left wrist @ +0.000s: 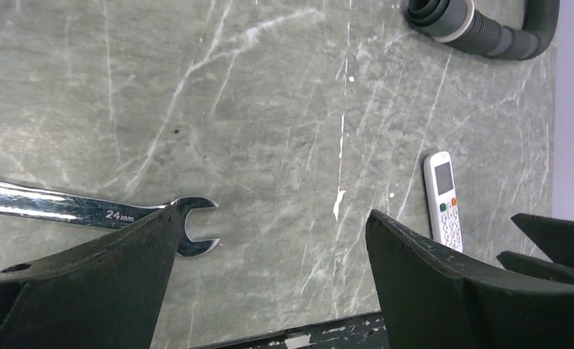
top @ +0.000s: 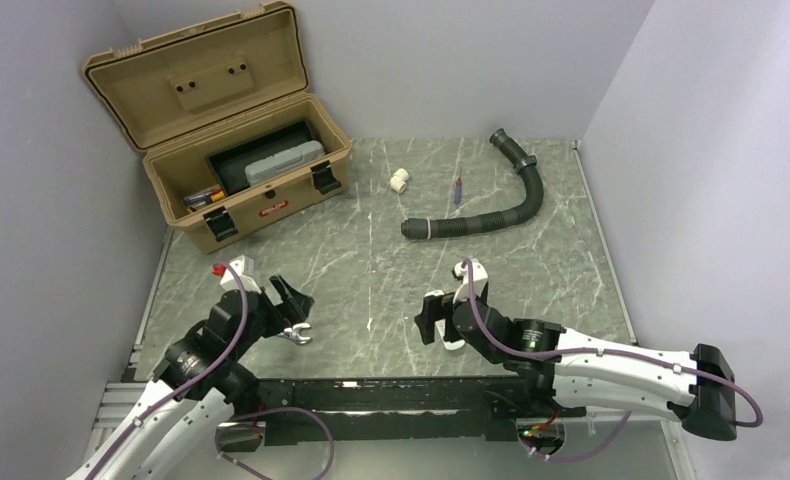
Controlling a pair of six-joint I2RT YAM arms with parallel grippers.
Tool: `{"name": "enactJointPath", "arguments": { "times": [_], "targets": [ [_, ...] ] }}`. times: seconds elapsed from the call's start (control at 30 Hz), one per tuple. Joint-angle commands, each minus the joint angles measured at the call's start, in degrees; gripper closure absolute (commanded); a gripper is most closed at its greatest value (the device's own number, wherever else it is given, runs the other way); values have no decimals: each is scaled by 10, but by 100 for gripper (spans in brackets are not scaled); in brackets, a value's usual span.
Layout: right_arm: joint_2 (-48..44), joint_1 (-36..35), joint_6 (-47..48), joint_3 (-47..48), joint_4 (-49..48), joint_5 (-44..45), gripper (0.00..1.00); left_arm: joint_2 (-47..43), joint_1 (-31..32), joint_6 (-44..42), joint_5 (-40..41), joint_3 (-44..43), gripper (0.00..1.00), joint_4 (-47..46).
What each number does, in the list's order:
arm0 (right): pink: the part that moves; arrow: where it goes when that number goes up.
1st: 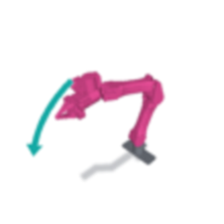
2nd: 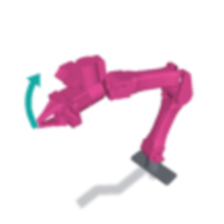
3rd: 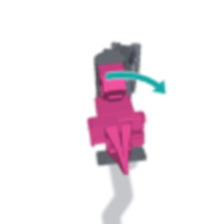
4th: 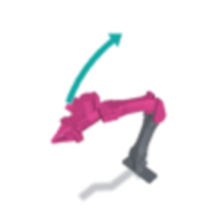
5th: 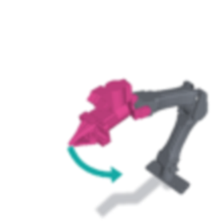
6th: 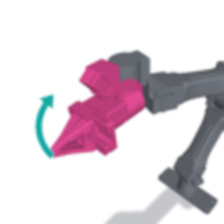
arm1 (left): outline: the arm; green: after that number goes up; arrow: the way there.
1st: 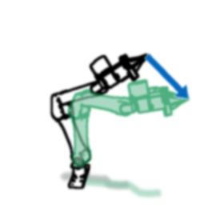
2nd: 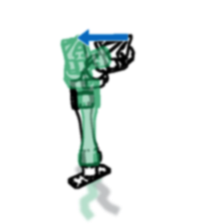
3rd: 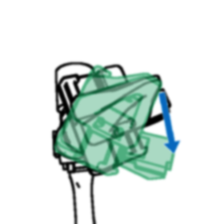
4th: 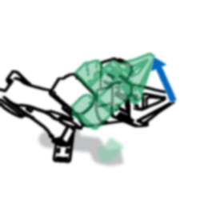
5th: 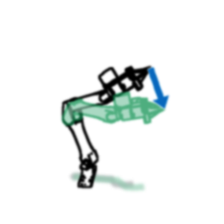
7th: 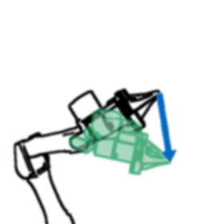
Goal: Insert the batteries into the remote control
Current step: Reset both arms
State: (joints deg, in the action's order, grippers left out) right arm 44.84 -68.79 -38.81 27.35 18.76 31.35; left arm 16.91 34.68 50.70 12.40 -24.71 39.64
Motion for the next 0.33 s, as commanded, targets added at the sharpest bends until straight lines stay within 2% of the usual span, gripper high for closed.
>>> {"name": "enactJointPath", "arguments": {
  "times": [0.0, 0.2, 0.3],
  "targets": [
    [-6, -1, 20, -14, -69, -23, 0, 14, -2, -10, 48, -45, 1, 18],
    [16, -1, 34, -7, -63, -35, 0, 26, -2, -34, 44, -52, 1, 18],
    [23, -1, 32, -1, -52, -27, 0, 36, -2, -34, 47, -62, 1, 46]
  ]
}}
